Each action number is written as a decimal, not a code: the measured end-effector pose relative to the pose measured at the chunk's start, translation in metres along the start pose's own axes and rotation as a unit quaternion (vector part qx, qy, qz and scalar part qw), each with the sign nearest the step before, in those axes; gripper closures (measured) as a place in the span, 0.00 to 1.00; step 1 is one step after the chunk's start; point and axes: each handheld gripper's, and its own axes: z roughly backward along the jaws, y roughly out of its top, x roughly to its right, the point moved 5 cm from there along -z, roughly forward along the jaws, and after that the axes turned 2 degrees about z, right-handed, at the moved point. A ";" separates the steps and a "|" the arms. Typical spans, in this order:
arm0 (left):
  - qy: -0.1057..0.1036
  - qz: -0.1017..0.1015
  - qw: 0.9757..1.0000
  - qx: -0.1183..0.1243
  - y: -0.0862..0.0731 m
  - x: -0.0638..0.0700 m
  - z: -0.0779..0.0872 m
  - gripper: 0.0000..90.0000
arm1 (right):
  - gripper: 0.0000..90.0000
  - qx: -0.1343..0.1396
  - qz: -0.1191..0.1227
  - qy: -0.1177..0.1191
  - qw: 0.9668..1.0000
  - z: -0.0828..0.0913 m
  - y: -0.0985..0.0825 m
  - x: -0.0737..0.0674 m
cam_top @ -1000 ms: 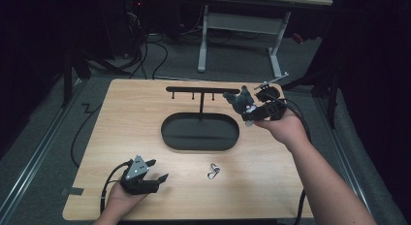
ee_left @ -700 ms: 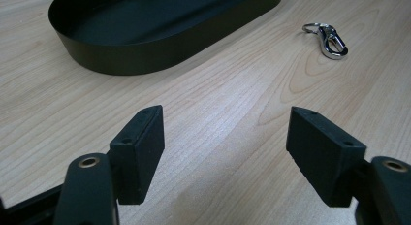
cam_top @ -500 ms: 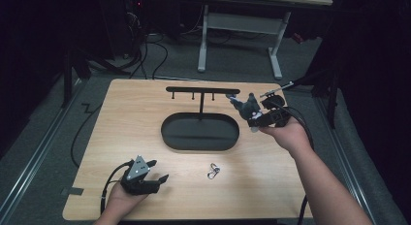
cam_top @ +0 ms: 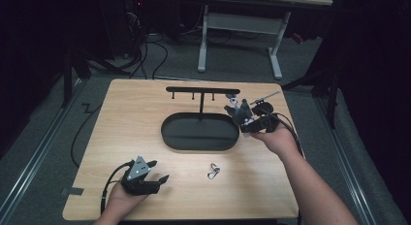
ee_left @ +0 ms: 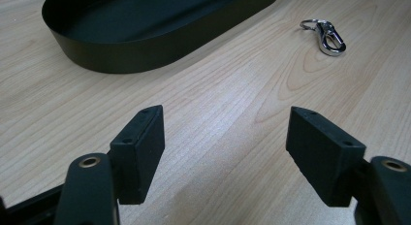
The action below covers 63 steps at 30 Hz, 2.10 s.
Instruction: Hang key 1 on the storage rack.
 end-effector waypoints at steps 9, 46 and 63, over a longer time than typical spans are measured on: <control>0.001 -0.004 1.000 -0.003 -0.001 0.001 0.000 0.34 | 0.48 0.000 -0.011 0.007 1.000 -0.023 0.005 0.000; -0.004 -0.005 1.000 -0.004 0.000 0.004 -0.002 0.34 | 0.45 0.044 0.014 0.005 0.999 -0.015 -0.050 -0.012; -0.015 -0.002 1.000 -0.008 0.001 0.009 -0.004 0.36 | 0.47 0.138 -0.016 0.009 0.990 -0.022 -0.131 -0.016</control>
